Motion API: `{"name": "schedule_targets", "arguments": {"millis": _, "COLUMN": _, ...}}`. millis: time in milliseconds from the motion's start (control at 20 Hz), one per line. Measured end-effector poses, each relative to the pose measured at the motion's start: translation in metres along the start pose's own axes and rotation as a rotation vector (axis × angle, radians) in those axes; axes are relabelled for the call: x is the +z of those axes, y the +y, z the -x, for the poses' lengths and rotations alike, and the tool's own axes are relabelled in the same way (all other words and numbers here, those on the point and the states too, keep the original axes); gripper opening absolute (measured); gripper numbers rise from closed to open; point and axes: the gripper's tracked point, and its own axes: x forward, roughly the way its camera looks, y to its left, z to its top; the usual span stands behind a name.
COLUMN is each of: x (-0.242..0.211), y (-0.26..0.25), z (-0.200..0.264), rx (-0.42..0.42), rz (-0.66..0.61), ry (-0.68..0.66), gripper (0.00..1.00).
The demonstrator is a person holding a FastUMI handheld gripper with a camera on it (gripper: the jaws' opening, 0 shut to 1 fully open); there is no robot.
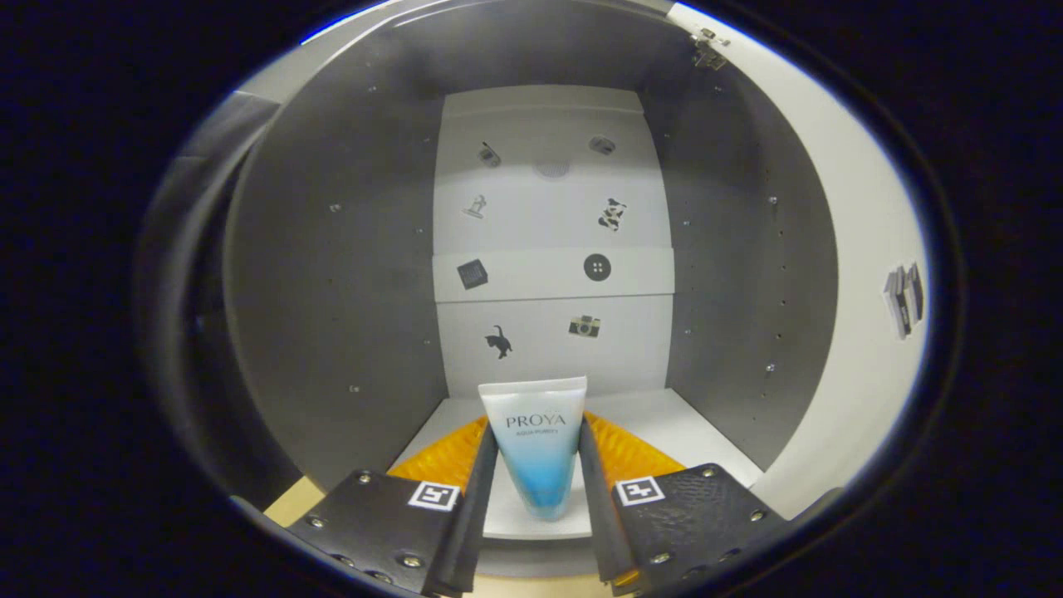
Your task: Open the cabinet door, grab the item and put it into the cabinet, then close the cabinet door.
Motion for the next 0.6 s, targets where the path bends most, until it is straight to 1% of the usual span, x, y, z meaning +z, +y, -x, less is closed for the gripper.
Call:
{"name": "schedule_targets", "arguments": {"millis": 200, "x": -0.008, "y": -0.003, "z": -0.015, "rx": -0.010, "rz": 0.021, "ry": 0.007, "gripper": 0.54}}
{"name": "schedule_targets", "arguments": {"millis": 500, "x": -0.010, "y": -0.005, "z": -0.018, "rx": -0.008, "rz": 0.004, "ry": 0.010, "gripper": 0.54}}
{"name": "schedule_targets", "arguments": {"millis": 550, "x": -0.011, "y": -0.006, "z": -0.019, "rx": -0.003, "rz": -0.001, "ry": 0.015, "gripper": 0.55}}
{"name": "schedule_targets", "arguments": {"millis": 600, "x": -0.011, "y": -0.005, "z": -0.020, "rx": -0.001, "rz": -0.011, "ry": 0.021, "gripper": 0.59}}
